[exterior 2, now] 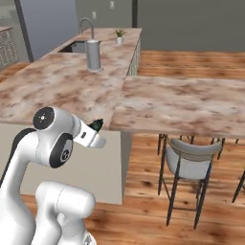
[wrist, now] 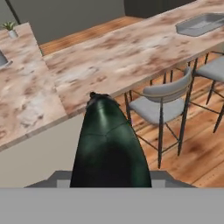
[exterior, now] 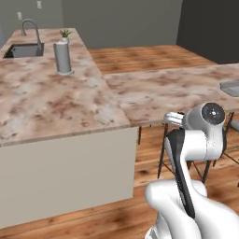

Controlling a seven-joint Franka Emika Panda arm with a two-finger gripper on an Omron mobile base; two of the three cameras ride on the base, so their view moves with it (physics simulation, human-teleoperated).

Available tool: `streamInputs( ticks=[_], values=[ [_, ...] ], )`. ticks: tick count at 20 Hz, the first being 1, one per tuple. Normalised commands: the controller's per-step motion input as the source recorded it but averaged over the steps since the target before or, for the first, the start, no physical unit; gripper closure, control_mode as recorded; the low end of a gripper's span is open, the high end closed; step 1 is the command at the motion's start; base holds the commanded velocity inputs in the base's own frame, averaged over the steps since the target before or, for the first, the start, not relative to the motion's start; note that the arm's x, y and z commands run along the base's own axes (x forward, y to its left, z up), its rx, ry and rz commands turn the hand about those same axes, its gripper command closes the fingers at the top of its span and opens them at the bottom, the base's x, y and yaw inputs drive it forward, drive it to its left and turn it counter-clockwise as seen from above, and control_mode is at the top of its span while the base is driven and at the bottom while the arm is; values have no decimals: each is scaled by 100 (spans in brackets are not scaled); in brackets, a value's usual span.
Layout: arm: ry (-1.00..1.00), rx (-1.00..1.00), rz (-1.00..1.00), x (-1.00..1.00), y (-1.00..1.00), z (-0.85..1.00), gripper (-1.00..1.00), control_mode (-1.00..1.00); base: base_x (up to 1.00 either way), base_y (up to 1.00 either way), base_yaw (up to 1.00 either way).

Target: Place the cold items (eggplant and orange) from the fridge in one tupperware on the dining counter. Place the warm items (hot dog and kebab skewer) in the stove area in another tupperware.

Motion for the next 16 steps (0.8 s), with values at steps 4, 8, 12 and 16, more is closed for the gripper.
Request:
streamInputs(
  ticks=[4, 8, 12, 16],
  values=[
    [0, 0, 0, 0, 0, 0, 100, 100, 8, -100, 0],
    [0, 0, 0, 0, 0, 0, 100, 100, 7, -100, 0],
    [0, 0, 0, 0, 0, 0, 100, 100, 10, -100, 0],
    [0, 0, 0, 0, 0, 0, 100, 100, 9, -100, 0]
  ],
)
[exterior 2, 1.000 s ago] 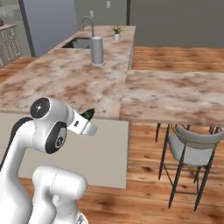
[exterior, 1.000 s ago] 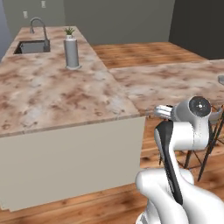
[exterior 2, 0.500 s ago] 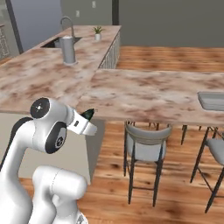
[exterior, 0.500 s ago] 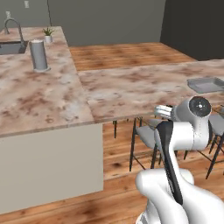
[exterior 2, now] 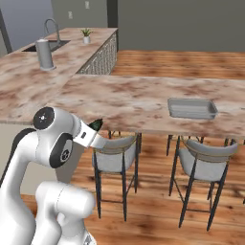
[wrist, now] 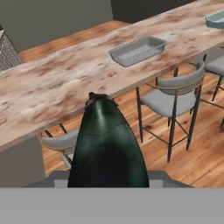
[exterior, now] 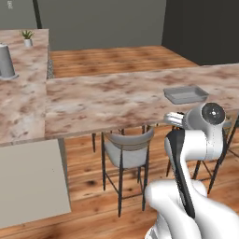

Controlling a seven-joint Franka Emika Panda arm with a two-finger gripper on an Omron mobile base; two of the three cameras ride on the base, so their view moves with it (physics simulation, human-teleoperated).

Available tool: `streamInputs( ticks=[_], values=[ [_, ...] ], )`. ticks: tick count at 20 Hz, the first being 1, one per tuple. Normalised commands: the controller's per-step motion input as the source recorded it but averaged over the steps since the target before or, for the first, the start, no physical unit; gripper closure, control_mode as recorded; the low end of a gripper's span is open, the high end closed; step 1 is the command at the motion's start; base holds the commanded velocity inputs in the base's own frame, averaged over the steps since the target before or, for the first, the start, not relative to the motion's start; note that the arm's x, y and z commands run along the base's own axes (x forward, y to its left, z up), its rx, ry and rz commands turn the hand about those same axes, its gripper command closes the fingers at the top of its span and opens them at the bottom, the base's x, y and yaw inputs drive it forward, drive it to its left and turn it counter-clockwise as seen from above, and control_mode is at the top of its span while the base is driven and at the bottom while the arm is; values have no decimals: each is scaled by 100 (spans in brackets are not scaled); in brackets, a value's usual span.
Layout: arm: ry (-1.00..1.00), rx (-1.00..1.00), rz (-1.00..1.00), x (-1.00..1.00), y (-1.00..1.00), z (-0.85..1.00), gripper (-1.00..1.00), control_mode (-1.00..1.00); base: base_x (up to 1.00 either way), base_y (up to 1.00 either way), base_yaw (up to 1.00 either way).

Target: Place the cold items (eggplant and orange) from the fridge in one tupperware on the dining counter. Place the warm items (hot dog and kebab skewer) in the stove area in another tupperware.

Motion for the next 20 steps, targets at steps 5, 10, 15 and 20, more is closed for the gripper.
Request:
streamInputs(
  ticks=[5, 10, 15, 20],
  values=[
    [0, 0, 0, 0, 0, 0, 100, 100, 9, -100, 0],
    [0, 0, 0, 0, 0, 0, 100, 100, 12, -100, 0],
    [0, 0, 0, 0, 0, 0, 100, 100, 20, -100, 0],
    [0, 0, 0, 0, 0, 0, 100, 100, 33, -100, 0]
  ],
)
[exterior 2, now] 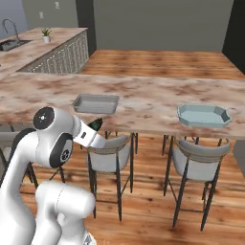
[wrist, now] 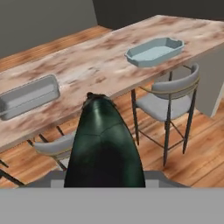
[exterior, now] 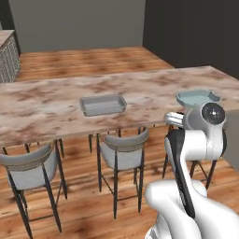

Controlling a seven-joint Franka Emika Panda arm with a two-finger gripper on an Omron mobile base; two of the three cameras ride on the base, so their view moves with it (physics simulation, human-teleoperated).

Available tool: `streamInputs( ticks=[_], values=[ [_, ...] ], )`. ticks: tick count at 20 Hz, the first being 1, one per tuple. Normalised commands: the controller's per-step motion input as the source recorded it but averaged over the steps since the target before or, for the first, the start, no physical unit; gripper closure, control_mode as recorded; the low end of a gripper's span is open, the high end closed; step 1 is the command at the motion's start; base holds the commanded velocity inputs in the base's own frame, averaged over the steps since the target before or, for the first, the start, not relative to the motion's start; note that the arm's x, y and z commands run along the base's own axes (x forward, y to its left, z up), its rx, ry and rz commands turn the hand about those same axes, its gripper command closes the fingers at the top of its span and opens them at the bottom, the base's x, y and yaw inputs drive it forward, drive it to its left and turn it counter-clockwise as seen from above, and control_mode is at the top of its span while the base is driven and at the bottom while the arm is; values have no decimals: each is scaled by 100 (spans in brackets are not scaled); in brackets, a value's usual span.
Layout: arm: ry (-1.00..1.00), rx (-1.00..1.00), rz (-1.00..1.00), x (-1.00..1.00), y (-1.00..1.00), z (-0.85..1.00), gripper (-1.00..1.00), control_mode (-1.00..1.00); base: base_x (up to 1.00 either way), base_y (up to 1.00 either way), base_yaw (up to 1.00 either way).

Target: Place the cold items (eggplant and orange) from the fridge in one tupperware on the dining counter. Place the warm items (hot dog and kebab skewer) in the stove area in another tupperware.

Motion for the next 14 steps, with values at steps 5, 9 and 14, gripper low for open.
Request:
streamInputs(
  ticks=[5, 9, 14],
  values=[
    [0, 0, 0, 0, 0, 0, 100, 100, 53, -96, 0],
    [0, 0, 0, 0, 0, 0, 100, 100, 71, -58, 0],
    [0, 0, 0, 0, 0, 0, 100, 100, 65, -11, -2]
  ],
)
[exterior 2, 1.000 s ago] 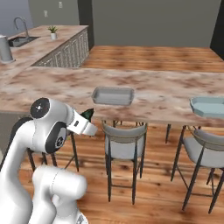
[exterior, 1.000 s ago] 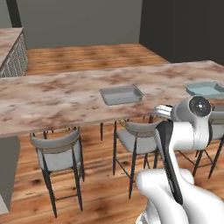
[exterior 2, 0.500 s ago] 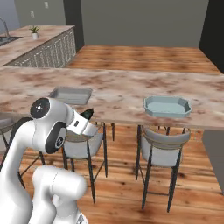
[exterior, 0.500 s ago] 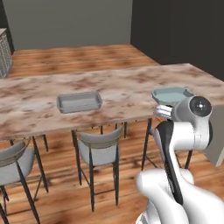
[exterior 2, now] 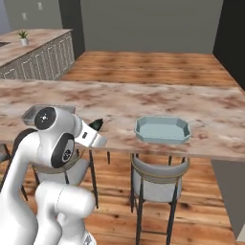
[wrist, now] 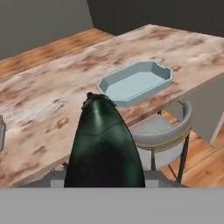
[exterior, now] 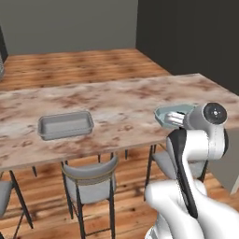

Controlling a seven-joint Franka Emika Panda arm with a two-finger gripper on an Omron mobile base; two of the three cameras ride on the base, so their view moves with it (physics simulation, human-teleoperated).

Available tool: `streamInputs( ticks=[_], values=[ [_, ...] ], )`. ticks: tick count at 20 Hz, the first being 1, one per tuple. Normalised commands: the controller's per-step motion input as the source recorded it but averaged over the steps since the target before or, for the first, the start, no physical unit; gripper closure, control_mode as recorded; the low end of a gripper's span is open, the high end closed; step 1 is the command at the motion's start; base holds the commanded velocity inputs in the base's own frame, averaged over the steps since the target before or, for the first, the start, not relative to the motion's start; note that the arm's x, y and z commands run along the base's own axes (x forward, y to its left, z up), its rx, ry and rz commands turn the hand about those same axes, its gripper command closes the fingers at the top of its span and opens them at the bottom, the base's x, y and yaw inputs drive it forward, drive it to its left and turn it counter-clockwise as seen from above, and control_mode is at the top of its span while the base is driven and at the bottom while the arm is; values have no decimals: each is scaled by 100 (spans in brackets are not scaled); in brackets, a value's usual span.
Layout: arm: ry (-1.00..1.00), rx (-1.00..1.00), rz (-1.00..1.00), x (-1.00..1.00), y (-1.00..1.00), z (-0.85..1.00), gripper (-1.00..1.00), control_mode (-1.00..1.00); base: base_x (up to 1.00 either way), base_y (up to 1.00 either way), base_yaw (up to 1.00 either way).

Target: Place the cold items (eggplant and orange) from the fridge in one tupperware on the dining counter. Place the warm items (hot dog and kebab skewer) in the stove area in another tupperware.

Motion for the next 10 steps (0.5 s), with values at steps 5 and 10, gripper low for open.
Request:
streamInputs(
  ticks=[5, 10],
  values=[
    [0, 0, 0, 0, 0, 0, 100, 100, 52, 0, -9],
    [0, 0, 0, 0, 0, 0, 100, 100, 51, -16, -5]
  ],
)
